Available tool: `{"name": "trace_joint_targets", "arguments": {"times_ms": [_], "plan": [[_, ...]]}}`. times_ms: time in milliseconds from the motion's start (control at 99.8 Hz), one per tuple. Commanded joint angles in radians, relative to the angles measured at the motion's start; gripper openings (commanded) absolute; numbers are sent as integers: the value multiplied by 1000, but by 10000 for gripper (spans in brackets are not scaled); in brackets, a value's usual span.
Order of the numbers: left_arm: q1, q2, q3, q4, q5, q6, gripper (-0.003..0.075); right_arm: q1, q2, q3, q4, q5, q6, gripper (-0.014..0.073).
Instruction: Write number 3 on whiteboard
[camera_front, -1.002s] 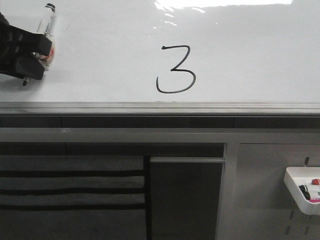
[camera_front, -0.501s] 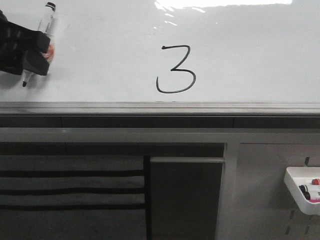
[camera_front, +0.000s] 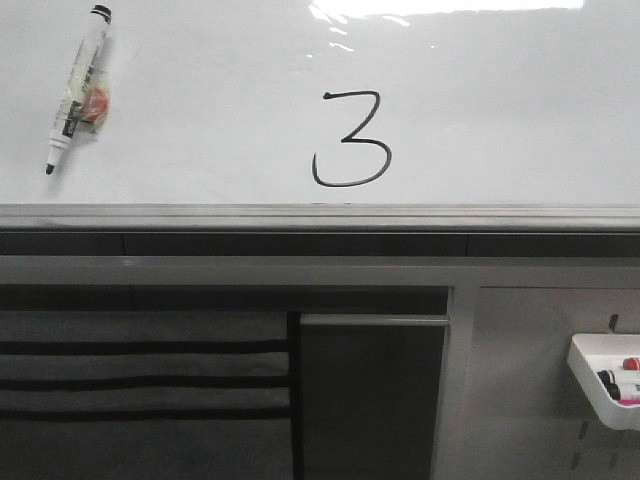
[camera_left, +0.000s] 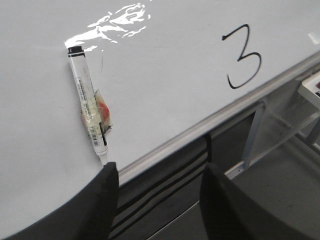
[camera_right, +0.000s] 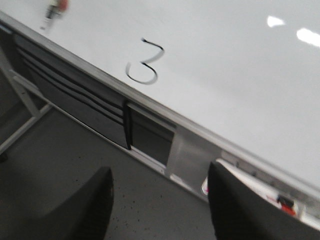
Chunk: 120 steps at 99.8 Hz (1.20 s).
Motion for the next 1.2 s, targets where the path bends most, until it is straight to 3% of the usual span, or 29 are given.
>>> {"name": "trace_joint_targets", "arguments": {"times_ms": [0,120,210,311,411,501,651,1082,1193], "plan": [[5,-138,-33,36,48,-10,346,-9,-38,-1,-114,10,162,370],[5,-301,-28,128,96,-125,346,-9,-139,98,-146,-62,258,342],[5,-398,-10,200,88,-272,346,-9,-230,187,-146,-175,272,270],[5,-472,33,210,41,-362,322,-9,-324,304,-146,-311,272,117],[5,-518,87,206,-46,-391,235,-9,-398,393,-146,-436,272,-78],[5,-527,126,199,-106,-391,126,-9,-433,457,-148,-517,272,-74],[5,-527,172,177,-106,-391,-20,-9,-437,508,-148,-508,272,-74],[5,-527,277,179,-106,-391,-18,-9,-437,528,-148,-495,272,-74],[15,-563,301,323,-145,-391,-18,-9,-437,528,-148,-495,272,-74]]}}
